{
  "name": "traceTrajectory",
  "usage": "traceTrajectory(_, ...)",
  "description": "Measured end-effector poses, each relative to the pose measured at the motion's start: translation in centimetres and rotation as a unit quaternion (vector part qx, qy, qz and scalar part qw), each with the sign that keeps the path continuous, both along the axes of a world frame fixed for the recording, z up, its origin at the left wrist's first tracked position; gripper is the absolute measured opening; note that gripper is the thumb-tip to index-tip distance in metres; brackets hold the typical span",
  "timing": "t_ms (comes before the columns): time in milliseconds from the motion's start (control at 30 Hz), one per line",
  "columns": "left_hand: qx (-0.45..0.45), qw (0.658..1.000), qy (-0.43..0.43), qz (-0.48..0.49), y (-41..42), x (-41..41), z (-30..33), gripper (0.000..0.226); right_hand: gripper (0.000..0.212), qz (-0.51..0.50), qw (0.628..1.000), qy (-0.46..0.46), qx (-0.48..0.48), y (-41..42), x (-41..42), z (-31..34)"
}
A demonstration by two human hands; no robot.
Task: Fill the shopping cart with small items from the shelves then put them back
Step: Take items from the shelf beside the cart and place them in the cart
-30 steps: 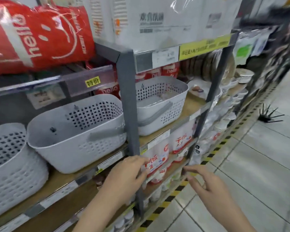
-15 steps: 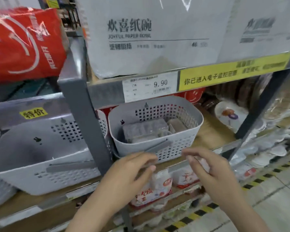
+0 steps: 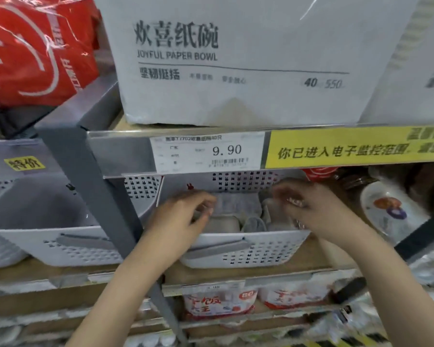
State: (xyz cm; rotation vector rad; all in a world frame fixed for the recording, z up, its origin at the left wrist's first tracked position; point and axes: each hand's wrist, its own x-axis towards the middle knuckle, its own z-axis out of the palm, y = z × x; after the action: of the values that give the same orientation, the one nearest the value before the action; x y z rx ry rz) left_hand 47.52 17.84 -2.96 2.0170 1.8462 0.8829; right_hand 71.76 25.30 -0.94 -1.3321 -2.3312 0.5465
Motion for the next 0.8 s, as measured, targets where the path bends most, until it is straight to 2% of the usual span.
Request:
traceTrajectory(167, -0.077, 0.997, 0.021, -0.003, 1.9, 0.0, 0.8, 0.028, 0.033, 0.053, 0.990, -0.097, -0.089, 2.7, -2.2, -0.7)
traceTrajectory(267, -0.130, 0.988, 0.077, 0.005, 2.8, 0.0, 0.6, 0.035, 0.043, 0.044, 0.975, -0.205, -0.072, 3.8, -2.6, -1.7)
traceTrajectory(333, -0.164, 0.982, 0.091, 0.010, 3.0, 0.0, 0.3, 0.039, 0.059, 0.026, 0.965, -0.251, -0.076, 4.0, -2.9, -2.8)
traceTrajectory(433, -0.181, 0.979, 0.089, 0.016, 3.2, -0.2, 0.3, 0.041, 0.091, 0.014, 0.957, -0.270, -0.104, 4.2, -3.0, -3.8)
traceTrajectory(500, -0.183, 0.980, 0.081, 0.019, 3.1, -0.1, 0.3, 0.041, 0.102, 0.025, 0.953, -0.278, -0.116, 4.6, -2.9, -3.9)
traceTrajectory(567, -0.180, 0.980, 0.076, 0.024, 3.1, -0.1, 0.4, 0.039, 0.101, 0.025, 0.950, -0.280, -0.134, 4.6, -2.9, -3.6)
traceTrajectory(667, -0.181, 0.980, 0.077, 0.024, 3.1, -0.1, 0.4, 0.036, 0.088, 0.013, 0.952, -0.275, -0.134, 4.7, -2.9, -3.6)
traceTrajectory(800, -0.195, 0.978, 0.066, 0.022, 3.1, 0.0, 0.5, 0.036, 0.086, 0.013, 0.950, -0.283, -0.133, 4.8, -3.0, -3.7)
